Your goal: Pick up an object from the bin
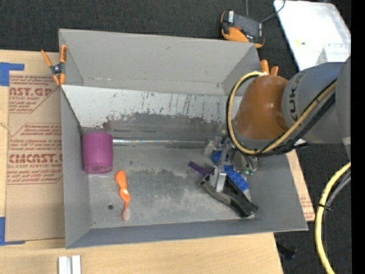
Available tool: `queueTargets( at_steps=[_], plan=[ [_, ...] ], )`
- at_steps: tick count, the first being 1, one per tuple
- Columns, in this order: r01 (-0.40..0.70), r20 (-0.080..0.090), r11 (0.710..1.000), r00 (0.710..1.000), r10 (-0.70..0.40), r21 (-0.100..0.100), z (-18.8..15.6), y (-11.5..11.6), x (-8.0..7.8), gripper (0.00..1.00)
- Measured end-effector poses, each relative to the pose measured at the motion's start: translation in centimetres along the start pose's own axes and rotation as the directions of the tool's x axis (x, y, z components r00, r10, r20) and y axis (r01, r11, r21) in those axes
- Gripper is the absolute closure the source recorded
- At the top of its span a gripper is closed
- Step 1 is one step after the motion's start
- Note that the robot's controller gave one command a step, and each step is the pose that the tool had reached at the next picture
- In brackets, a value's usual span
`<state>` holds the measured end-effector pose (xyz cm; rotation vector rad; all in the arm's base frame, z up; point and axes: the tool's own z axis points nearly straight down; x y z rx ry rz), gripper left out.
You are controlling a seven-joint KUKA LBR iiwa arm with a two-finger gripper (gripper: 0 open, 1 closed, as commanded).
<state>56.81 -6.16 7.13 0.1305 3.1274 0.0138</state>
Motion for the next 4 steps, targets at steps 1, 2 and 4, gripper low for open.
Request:
queueTargets(
  at_steps=[1, 2, 4],
  plan=[
    [-0.079, 0.007, 0.997, 0.997, 0.079, 0.000, -0.3, -0.5, -0.7, 0.00],
    [-0.056, 0.005, 0.998, 0.998, 0.056, -0.003, -0.3, -0.8, -1.0, 0.00],
    [-0.286, 0.011, 0.958, 0.958, 0.286, -0.005, -0.4, -2.3, -2.1, 0.00]
  ],
)
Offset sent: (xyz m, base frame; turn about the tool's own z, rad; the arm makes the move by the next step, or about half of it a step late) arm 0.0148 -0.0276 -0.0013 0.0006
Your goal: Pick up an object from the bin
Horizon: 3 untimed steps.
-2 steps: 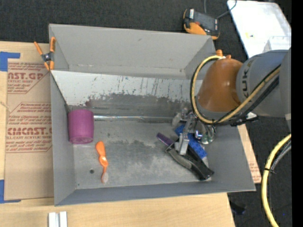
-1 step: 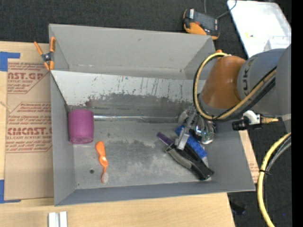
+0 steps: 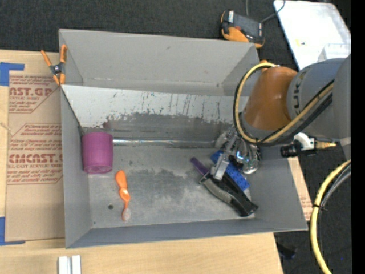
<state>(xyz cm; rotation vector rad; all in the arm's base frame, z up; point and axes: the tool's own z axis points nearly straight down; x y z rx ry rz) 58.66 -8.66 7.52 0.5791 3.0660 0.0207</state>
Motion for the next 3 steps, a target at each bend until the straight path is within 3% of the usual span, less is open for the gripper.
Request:
queueTargets(
  at_steps=[1, 2, 3],
  plan=[
    [0.093, -0.003, 0.996, 0.996, -0.093, 0.001, -8.3, -0.2, -0.1, 0.00],
    [0.000, 0.000, 1.000, 1.000, 0.000, 0.000, -1.9, -1.3, 0.4, 0.00],
    [0.013, 0.004, 1.000, 1.000, -0.013, -0.001, 0.7, -1.3, 0.8, 0.00]
  ],
)
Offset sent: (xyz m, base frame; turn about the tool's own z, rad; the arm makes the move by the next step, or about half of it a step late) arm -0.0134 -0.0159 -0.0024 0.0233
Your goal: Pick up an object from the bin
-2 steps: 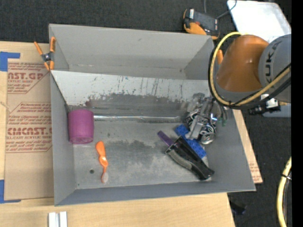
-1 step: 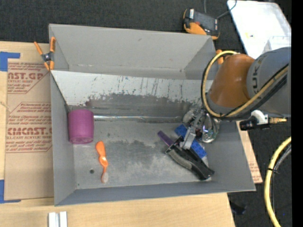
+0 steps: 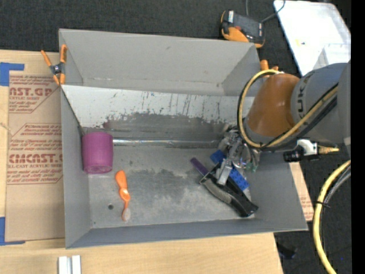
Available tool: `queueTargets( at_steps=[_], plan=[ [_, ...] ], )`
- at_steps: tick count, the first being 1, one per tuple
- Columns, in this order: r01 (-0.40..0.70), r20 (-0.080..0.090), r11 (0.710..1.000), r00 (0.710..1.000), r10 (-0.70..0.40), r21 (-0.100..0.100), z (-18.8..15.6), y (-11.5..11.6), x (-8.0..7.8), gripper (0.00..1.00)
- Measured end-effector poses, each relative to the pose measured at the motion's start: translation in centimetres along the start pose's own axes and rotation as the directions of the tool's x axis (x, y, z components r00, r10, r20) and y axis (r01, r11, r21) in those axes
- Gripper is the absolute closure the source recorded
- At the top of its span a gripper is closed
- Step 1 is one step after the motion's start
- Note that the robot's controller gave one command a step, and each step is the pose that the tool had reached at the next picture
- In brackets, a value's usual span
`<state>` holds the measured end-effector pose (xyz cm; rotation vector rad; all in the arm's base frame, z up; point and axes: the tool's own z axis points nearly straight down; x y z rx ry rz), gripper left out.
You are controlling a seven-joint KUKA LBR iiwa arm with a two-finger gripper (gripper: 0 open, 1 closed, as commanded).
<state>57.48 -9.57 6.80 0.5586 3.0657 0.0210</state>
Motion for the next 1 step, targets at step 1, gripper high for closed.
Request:
queueTargets(
  at_steps=[1],
  plan=[
    [0.035, 0.006, 0.999, 0.999, -0.035, -0.008, -0.70, -1.65, 1.00, 1.00]
  ],
)
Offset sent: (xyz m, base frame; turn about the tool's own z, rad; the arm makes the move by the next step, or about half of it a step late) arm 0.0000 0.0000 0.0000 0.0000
